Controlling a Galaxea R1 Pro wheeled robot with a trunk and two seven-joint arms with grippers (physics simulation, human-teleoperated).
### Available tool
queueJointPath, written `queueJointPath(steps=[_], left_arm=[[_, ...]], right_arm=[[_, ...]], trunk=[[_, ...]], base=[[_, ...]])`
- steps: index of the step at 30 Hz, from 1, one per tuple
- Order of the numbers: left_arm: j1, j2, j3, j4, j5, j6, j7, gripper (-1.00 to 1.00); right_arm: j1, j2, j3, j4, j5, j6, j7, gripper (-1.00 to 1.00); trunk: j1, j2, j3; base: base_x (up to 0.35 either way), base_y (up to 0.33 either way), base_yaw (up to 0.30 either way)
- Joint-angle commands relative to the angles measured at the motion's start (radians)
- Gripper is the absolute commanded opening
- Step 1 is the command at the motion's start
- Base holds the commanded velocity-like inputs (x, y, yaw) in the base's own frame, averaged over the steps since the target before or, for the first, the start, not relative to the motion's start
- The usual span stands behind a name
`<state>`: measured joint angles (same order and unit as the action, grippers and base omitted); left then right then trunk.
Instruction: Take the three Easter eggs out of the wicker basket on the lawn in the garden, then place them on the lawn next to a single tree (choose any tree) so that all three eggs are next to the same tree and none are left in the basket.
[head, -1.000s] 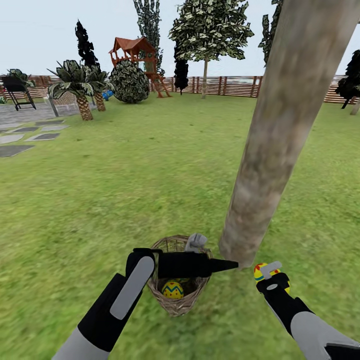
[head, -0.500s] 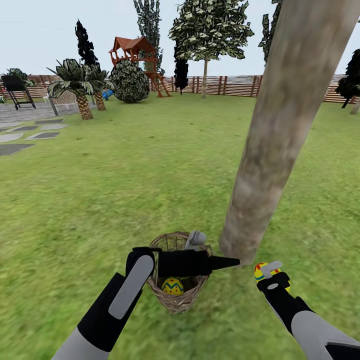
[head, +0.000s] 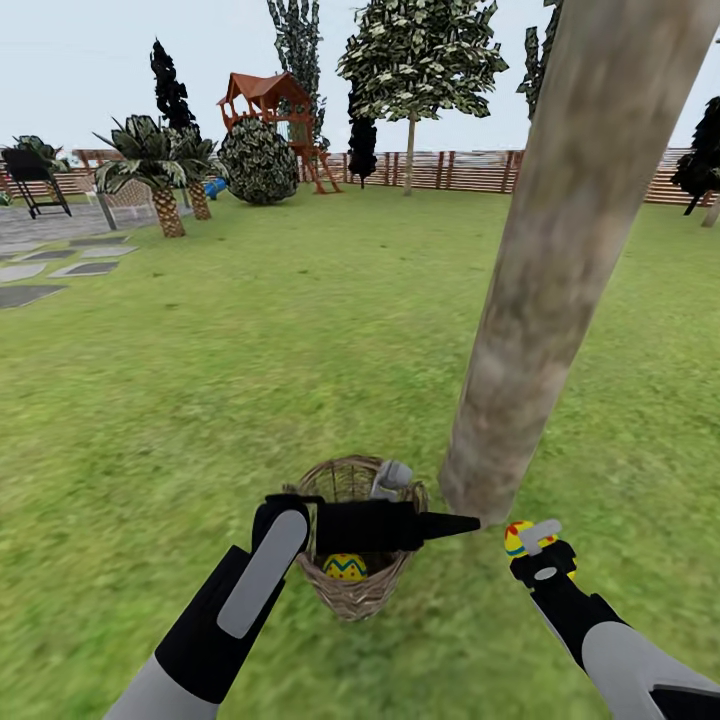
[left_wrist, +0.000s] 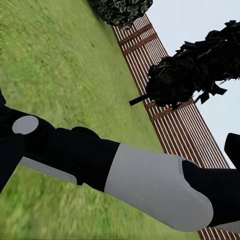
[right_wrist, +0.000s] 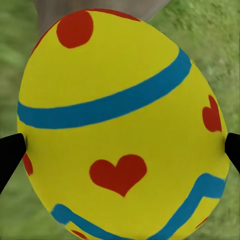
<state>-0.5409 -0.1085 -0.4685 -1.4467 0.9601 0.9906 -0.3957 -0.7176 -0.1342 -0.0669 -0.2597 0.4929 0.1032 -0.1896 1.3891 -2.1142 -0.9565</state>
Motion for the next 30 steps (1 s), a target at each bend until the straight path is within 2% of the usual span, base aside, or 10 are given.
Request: queueJointPath(steps=[1, 30], left_arm=[[-0.001, 0.000, 0.001, 0.000, -0.004, 0.003, -0.006, 1.00], [-0.001, 0.000, 0.001, 0.000, -0.004, 0.003, -0.006, 1.00]], right_arm=[[0.000, 0.001, -0.007, -0.001, 0.010, 0.004, 0.001, -1.00], [0.000, -0.001, -0.007, 0.001, 0.009, 0.004, 0.004, -1.00]], trunk=[[0.004, -0.008, -0.004], [0.115, -0.211, -0.095]], base=[[0.000, 0.000, 0.000], [0.000, 0.000, 0.000]])
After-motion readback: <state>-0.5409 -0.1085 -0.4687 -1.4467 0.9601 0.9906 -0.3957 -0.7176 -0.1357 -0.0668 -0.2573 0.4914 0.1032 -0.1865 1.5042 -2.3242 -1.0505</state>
